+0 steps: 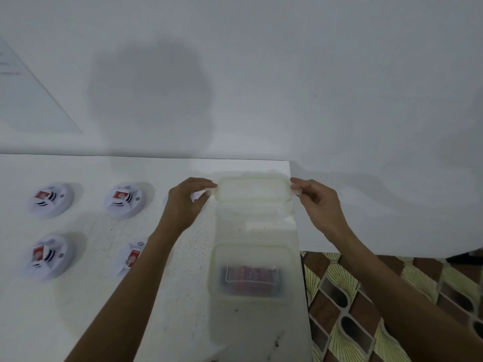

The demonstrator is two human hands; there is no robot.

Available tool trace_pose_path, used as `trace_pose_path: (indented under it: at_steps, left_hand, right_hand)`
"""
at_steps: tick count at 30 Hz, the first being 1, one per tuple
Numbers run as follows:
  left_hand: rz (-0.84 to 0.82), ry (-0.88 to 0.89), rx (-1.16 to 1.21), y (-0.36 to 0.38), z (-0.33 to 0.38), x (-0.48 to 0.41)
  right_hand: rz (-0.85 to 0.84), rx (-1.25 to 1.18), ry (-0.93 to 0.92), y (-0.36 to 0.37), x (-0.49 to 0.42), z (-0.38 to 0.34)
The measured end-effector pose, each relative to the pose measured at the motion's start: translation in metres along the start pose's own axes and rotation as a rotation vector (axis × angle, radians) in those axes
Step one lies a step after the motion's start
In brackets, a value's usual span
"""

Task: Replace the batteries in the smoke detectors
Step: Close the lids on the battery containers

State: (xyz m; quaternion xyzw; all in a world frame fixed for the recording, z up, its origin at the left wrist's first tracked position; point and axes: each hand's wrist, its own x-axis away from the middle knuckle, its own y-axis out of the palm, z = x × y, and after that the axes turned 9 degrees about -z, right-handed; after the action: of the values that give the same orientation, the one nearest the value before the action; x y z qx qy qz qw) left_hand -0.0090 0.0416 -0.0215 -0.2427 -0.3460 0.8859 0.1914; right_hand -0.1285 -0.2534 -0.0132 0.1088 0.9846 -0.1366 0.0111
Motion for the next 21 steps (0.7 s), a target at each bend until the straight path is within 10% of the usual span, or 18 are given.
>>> trace_pose_path:
  at_steps: [9,21]
  left_hand:
    - [-0.105,0.108,-0.328,0.012,-0.006,0.012]
    - [-0.138,-0.095,-0.068,0.021,0.013,0.019]
  right_hand:
    - [-0.038,0.262,-0.141,0.010,0.016,0.020]
    - [0.006,0.407,-0.109,0.018,0.017,0.020]
